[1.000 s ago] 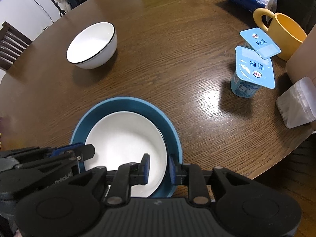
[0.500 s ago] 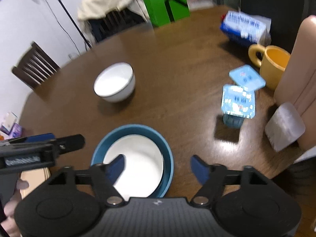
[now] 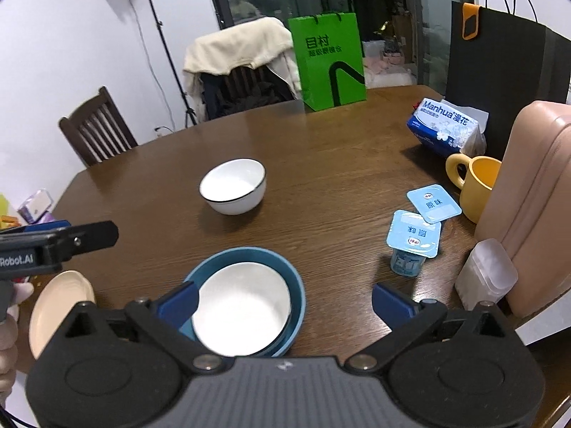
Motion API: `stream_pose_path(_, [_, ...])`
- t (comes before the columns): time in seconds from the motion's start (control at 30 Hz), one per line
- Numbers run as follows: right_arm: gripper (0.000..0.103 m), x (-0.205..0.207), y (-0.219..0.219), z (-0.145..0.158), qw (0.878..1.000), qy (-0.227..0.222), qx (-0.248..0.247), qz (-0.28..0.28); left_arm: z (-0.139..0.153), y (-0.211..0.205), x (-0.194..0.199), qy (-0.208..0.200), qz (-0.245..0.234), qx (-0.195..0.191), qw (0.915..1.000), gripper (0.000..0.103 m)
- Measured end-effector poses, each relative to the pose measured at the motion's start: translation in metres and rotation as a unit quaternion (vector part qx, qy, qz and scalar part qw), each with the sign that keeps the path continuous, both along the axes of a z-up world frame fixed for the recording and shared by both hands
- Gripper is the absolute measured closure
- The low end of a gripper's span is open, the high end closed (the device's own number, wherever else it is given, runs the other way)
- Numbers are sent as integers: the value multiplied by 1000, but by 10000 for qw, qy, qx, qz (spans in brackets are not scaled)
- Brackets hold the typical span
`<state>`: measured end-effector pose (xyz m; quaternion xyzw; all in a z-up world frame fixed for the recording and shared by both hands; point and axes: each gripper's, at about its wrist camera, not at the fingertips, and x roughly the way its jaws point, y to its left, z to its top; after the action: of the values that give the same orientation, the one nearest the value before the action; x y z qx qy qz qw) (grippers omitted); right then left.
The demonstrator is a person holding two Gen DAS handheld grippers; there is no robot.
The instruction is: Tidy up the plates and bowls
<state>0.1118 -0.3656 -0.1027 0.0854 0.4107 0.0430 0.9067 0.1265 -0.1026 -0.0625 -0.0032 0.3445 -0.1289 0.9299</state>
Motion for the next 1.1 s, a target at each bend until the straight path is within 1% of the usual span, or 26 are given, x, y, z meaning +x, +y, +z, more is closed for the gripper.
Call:
stream_pose_path(0.17, [0, -19, 1, 10, 9997, -153, 94, 187, 8, 1, -20, -44, 201, -114, 9997, 0])
stream_pose_path(0.33, [0, -33, 9, 20, 9989, -264, -92, 370, 11, 5, -38, -66, 344, -167, 9992, 0])
stream_pose_path(0.53, [0, -45, 15, 25, 9984, -323, -146, 433, 17, 8, -48, 13, 402, -181, 9990, 0])
stream_pose_path(0.67, [0, -46, 17, 28, 9985, -329, -59, 438, 22, 8, -46, -6, 362, -60, 9993, 0])
stream_pose_path(0.77, [0, -42, 17, 29, 9987, -284, -45, 432, 26, 10, -41, -55, 311, -69, 9995, 0])
stream_pose_path(0.93, [0, -32, 17, 29, 9991, -178, -100, 377, 31, 13, -21, -93, 248, -139, 9996, 0])
stream_pose_path(1.1, [0, -17, 16, 38, 9992, -244, -183, 245, 35, 12, 3, -82, 172, -199, 9996, 0])
